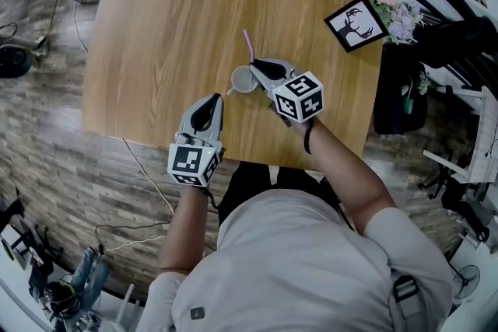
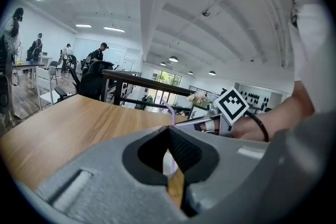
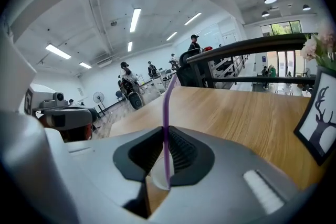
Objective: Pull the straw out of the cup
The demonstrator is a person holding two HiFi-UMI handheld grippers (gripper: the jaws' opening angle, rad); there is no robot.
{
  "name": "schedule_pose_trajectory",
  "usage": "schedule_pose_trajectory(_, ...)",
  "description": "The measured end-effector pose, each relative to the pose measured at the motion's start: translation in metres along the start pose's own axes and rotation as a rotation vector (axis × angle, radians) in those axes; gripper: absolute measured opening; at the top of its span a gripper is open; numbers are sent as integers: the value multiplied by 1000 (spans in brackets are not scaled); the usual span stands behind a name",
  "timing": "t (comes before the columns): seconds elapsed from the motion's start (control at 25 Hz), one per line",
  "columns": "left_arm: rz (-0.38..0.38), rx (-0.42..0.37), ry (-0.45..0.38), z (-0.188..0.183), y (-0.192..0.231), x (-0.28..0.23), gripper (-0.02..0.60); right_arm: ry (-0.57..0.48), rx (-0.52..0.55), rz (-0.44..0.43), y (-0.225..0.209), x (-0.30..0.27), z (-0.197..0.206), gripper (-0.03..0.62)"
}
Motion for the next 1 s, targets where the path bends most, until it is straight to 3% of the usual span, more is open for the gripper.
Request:
schedule_pose_trajectory(0.64,-81,-91,-121,-53,-86,39,5,-205,80,-136,36,120,-70,43)
schedule_pose_trajectory(1.0,-107,-131,-198,-76,-161,62,5,-254,126,-196,57,208,-62,43)
Point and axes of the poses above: the fingertips, and each gripper's own axes: x backward along the fingers, y to its left, z out of its underside, the point moved 9 cm from there along x, backward along the fingers, and after that the axes turned 5 degrees about -y, right-handed, at the moved point
